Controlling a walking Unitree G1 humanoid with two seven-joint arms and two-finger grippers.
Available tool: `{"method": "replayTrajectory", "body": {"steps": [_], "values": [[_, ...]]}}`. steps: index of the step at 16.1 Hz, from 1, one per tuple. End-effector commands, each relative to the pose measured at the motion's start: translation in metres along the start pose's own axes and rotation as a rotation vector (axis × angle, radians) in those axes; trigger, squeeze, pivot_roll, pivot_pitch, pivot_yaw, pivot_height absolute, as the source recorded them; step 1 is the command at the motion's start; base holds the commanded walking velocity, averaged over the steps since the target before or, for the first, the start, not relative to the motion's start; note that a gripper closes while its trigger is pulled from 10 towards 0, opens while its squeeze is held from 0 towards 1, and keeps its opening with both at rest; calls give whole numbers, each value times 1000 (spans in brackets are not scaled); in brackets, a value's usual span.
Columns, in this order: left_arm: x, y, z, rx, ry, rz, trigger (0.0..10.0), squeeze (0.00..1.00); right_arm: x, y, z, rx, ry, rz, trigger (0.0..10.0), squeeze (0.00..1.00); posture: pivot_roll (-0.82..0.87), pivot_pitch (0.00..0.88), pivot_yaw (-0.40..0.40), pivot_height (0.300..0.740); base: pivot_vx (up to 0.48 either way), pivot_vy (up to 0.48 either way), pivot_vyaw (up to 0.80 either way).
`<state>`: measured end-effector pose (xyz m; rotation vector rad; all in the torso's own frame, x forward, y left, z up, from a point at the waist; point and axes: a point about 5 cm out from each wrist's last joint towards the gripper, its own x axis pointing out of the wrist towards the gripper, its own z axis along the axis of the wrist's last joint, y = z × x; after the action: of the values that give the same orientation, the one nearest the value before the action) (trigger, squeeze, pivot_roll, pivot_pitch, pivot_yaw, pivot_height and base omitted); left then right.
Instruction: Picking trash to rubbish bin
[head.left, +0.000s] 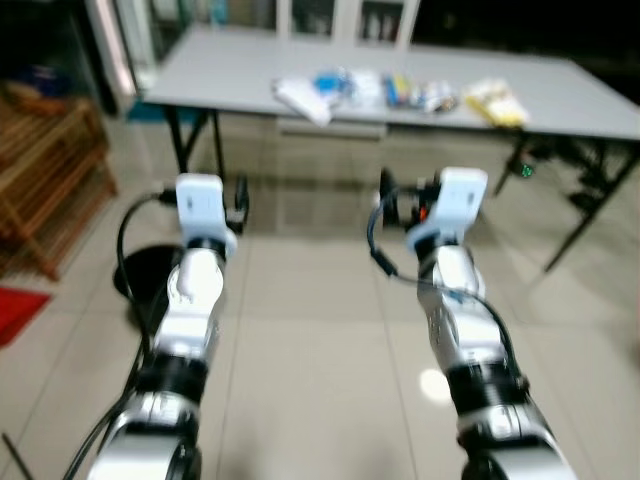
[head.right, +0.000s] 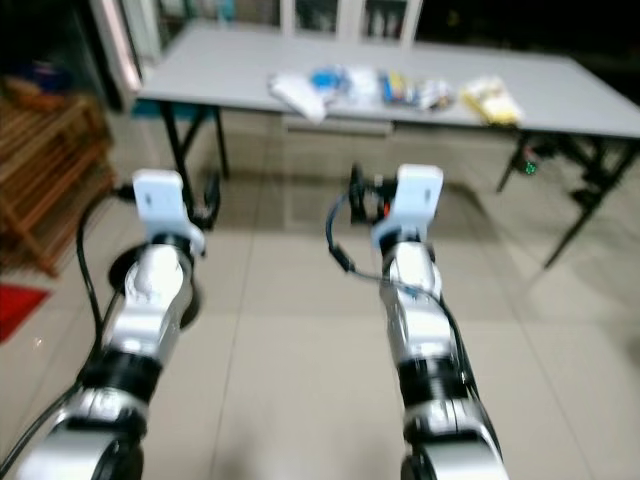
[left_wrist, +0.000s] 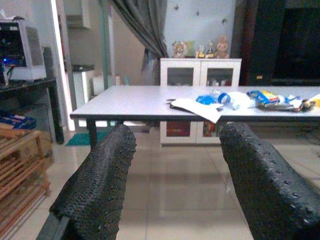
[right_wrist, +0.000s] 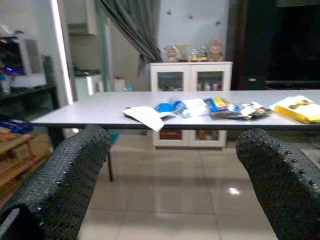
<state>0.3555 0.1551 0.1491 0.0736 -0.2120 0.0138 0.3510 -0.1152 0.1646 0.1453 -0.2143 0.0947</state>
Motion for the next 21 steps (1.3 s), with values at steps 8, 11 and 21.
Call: {"method": "replayTrajectory", "body": {"steps": [8,11,21], "values": [[4,-6,7,1,-16,-26,10000,0,2,-4,5,14,-7,-21,10000,0,3,24,-67,740,433,0,0],[4,-6,8,4,-16,-29,10000,0,2,-3,5,18,-6,-17,10000,0,6,24,-66,740,440,0,0],[5,-6,8,8,-14,-31,10000,0,1,2,4,-1,-9,18,10000,0,8,24,-65,740,443,0,80]]}}
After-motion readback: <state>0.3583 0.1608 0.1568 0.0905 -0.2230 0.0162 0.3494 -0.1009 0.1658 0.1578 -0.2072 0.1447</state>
